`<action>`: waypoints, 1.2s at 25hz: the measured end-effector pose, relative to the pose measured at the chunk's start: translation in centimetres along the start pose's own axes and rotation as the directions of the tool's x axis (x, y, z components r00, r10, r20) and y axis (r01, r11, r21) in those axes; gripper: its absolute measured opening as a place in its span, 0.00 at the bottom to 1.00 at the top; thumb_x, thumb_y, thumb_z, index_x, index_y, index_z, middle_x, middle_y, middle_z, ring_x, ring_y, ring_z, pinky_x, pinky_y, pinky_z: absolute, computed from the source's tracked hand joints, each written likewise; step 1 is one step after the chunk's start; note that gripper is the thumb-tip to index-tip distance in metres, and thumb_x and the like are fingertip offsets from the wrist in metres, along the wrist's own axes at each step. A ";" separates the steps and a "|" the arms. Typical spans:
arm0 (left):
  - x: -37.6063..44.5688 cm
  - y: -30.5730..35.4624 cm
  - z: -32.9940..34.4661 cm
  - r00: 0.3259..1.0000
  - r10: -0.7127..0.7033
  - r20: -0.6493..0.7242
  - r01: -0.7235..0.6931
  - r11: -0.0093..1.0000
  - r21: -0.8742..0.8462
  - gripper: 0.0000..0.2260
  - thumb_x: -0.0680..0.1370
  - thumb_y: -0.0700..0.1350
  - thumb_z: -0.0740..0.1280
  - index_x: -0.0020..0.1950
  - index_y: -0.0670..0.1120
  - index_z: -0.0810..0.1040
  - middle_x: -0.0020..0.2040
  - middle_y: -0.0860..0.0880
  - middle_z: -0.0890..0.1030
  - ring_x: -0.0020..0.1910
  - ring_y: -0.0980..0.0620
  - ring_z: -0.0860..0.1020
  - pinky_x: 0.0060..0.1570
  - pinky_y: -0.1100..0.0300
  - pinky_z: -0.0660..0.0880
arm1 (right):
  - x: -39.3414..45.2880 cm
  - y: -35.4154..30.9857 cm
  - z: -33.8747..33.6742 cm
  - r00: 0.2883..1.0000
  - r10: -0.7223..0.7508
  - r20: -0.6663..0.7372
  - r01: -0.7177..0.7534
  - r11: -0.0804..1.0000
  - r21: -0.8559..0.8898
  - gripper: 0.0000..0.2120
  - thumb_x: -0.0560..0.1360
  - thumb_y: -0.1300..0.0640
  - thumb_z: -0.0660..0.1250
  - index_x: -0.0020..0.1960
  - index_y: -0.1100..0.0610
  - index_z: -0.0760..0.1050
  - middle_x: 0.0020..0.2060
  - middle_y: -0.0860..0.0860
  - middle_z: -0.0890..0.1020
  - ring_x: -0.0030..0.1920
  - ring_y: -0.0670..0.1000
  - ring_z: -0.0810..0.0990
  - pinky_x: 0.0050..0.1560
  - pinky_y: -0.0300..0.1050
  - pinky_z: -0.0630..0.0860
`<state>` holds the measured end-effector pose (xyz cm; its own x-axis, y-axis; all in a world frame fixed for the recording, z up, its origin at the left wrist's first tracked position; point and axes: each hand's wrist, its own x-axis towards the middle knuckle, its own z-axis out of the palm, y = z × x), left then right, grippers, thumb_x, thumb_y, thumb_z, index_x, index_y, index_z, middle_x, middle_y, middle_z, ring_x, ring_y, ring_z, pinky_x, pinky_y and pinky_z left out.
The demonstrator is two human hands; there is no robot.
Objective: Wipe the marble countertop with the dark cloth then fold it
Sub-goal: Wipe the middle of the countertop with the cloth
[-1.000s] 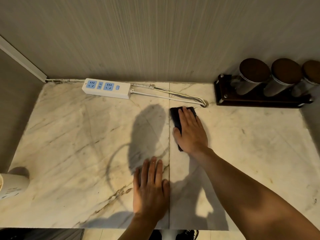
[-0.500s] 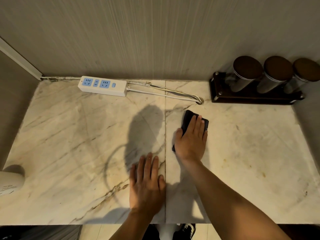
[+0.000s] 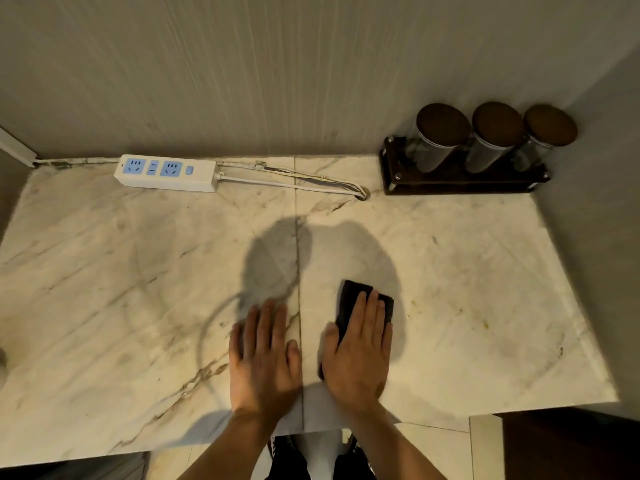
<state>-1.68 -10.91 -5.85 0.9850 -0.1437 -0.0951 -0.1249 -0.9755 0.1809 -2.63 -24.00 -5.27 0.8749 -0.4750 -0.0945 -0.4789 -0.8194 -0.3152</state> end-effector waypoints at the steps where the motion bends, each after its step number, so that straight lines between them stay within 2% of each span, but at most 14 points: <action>1: 0.0 0.0 0.0 1.000 0.000 -0.006 0.000 1.000 0.000 0.26 0.76 0.52 0.55 0.73 0.45 0.67 0.74 0.43 0.68 0.74 0.44 0.64 0.72 0.44 0.56 | -0.6 0.2 0.0 1.000 -0.002 0.000 0.002 1.000 0.001 0.33 0.77 0.44 0.50 0.76 0.62 0.50 0.76 0.59 0.59 0.76 0.57 0.57 0.74 0.56 0.55; 9: -0.1 0.0 0.0 0.999 0.010 -0.048 -0.011 1.000 -0.023 0.25 0.77 0.52 0.54 0.72 0.45 0.69 0.74 0.43 0.68 0.74 0.43 0.63 0.71 0.42 0.57 | -3.9 2.8 0.0 0.990 -0.143 0.003 0.143 0.990 0.012 0.32 0.75 0.47 0.58 0.75 0.61 0.60 0.73 0.59 0.65 0.74 0.58 0.62 0.72 0.55 0.59; 15: -0.3 0.0 0.3 0.998 0.012 -0.057 -0.013 0.999 -0.030 0.25 0.77 0.52 0.55 0.72 0.45 0.69 0.74 0.44 0.68 0.74 0.43 0.63 0.72 0.43 0.56 | -4.1 5.5 -1.0 0.925 -0.373 0.070 0.377 0.924 -0.063 0.30 0.75 0.47 0.59 0.74 0.61 0.64 0.74 0.58 0.65 0.74 0.56 0.63 0.70 0.54 0.61; 19: -0.2 -0.2 0.5 0.997 0.014 -0.077 -0.018 0.999 -0.044 0.25 0.77 0.52 0.55 0.72 0.45 0.69 0.74 0.44 0.68 0.74 0.43 0.62 0.71 0.42 0.58 | -2.6 7.0 -2.0 0.826 -0.542 0.154 0.555 0.831 -0.050 0.31 0.76 0.46 0.59 0.75 0.60 0.63 0.75 0.55 0.63 0.75 0.54 0.61 0.70 0.53 0.59; 23: -0.2 -0.2 0.6 0.996 0.015 -0.091 -0.018 0.999 -0.036 0.25 0.77 0.52 0.56 0.72 0.46 0.69 0.74 0.44 0.68 0.74 0.44 0.62 0.72 0.42 0.56 | 0.3 8.7 -3.1 0.656 -0.716 0.240 0.735 0.678 0.014 0.30 0.78 0.46 0.59 0.76 0.58 0.59 0.77 0.54 0.59 0.77 0.51 0.56 0.73 0.52 0.57; 26: -0.3 -0.2 0.8 0.994 0.019 -0.105 -0.023 0.999 -0.039 0.24 0.77 0.52 0.56 0.72 0.46 0.69 0.74 0.44 0.68 0.75 0.44 0.61 0.73 0.43 0.55 | 2.7 9.2 -3.5 0.551 -0.760 0.345 0.812 0.584 -0.010 0.32 0.79 0.44 0.57 0.78 0.55 0.53 0.78 0.51 0.53 0.77 0.49 0.49 0.75 0.49 0.49; 30: -0.2 -0.3 1.0 0.994 0.011 -0.107 -0.016 0.999 -0.047 0.24 0.77 0.51 0.56 0.72 0.46 0.69 0.74 0.44 0.68 0.75 0.44 0.61 0.73 0.43 0.54 | 5.3 8.6 -3.6 0.505 -0.750 0.428 0.843 0.535 -0.057 0.34 0.77 0.44 0.55 0.78 0.54 0.49 0.78 0.51 0.51 0.77 0.50 0.47 0.74 0.48 0.45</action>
<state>-1.95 -10.78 -6.82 0.9907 -0.1356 0.0126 -0.1349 -0.9643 0.2280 -2.37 -34.76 -5.12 0.8315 0.5122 -0.2152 0.4775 -0.8569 -0.1942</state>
